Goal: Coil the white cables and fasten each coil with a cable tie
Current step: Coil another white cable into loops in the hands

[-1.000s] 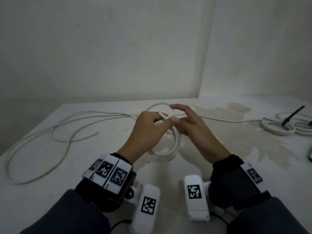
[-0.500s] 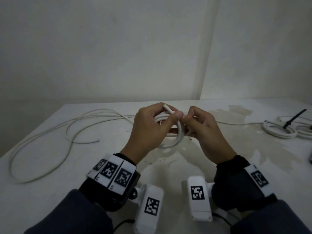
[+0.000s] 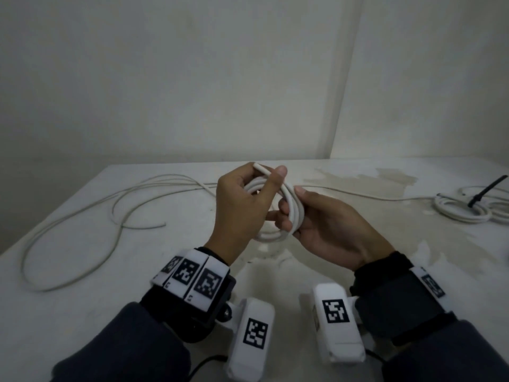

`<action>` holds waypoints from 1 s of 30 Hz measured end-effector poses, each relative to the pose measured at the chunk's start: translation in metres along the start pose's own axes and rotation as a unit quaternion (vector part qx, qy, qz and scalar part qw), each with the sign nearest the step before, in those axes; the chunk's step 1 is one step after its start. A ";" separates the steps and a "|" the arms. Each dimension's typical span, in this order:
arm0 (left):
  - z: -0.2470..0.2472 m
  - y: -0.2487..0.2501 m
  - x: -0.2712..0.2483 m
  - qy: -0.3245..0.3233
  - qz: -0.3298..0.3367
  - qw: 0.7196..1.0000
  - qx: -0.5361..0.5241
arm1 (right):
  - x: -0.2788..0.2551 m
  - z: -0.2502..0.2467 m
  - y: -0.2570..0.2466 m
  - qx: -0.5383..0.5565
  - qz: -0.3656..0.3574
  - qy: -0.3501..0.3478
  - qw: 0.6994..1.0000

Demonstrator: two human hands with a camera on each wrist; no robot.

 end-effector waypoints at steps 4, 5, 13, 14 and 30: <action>0.000 0.001 -0.005 0.031 0.023 0.999 0.019 | -0.003 0.007 0.004 0.009 0.030 -0.063 0.998; 0.000 -0.001 -0.006 0.037 0.021 0.999 0.019 | -0.004 0.008 0.005 0.018 0.033 -0.071 0.997; 0.002 -0.024 -0.005 0.050 -0.103 0.993 -0.018 | 0.004 0.012 0.008 0.040 0.023 -0.018 0.999; 0.003 -0.025 -0.005 0.041 -0.107 0.993 -0.015 | 0.004 0.010 0.008 0.042 0.022 -0.014 0.999; -0.010 -0.062 -0.001 -0.038 -0.236 0.953 0.185 | 0.006 -0.034 -0.014 0.232 -0.055 0.121 0.963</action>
Point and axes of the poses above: each hand's wrist, its own x-axis towards the middle knuckle, its own z-axis out of the palm, y = z × x, the point moved 6 cm from there along x, towards the middle knuckle, and after that the axes turned 6 degrees about y, right-handed, at the moved point
